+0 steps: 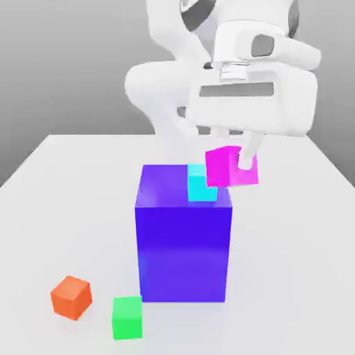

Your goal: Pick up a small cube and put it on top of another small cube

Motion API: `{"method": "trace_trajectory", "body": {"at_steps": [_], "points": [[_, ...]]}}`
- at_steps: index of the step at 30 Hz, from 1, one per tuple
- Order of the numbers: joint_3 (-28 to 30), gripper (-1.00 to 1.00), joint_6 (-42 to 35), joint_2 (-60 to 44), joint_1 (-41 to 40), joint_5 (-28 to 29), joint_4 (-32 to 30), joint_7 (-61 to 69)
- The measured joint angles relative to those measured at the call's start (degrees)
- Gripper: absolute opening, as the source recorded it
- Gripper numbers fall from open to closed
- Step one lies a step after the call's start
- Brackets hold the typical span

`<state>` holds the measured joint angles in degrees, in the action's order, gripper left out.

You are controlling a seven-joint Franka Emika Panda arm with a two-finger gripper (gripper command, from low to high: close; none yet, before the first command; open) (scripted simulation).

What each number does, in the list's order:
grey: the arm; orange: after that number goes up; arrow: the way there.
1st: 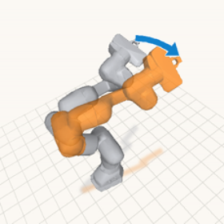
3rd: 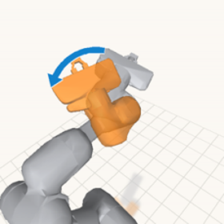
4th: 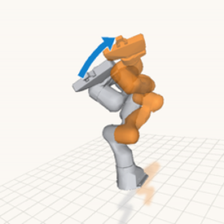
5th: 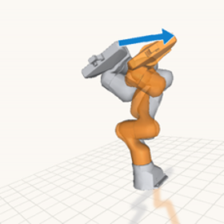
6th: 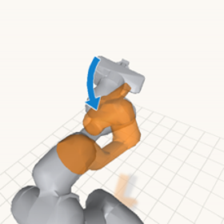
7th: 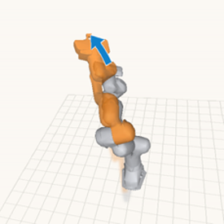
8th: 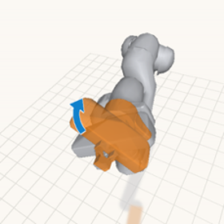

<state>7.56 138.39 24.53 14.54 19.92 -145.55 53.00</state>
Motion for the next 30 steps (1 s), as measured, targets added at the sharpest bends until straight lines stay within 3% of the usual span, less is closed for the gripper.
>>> {"method": "trace_trajectory", "body": {"at_steps": [8,15,21,27,28,30], "points": [[8.7,-1.00,1.2,-0.3,-2.8,-2.6,-1.0,8.0],[16.1,-1.00,5.3,-8.8,-2.4,-8.0,-1.9,15.9],[18.4,-1.00,10.3,-21.9,-0.4,-17.9,-2.3,24.7],[12.5,-1.00,20.2,-37.1,-3.7,-32.1,-1.6,35.2],[11.7,1.00,21.2,-38.4,-4.3,-33.3,-1.5,36.1],[11.7,1.00,21.2,-38.4,-4.3,-33.3,-1.5,36.1]]}}
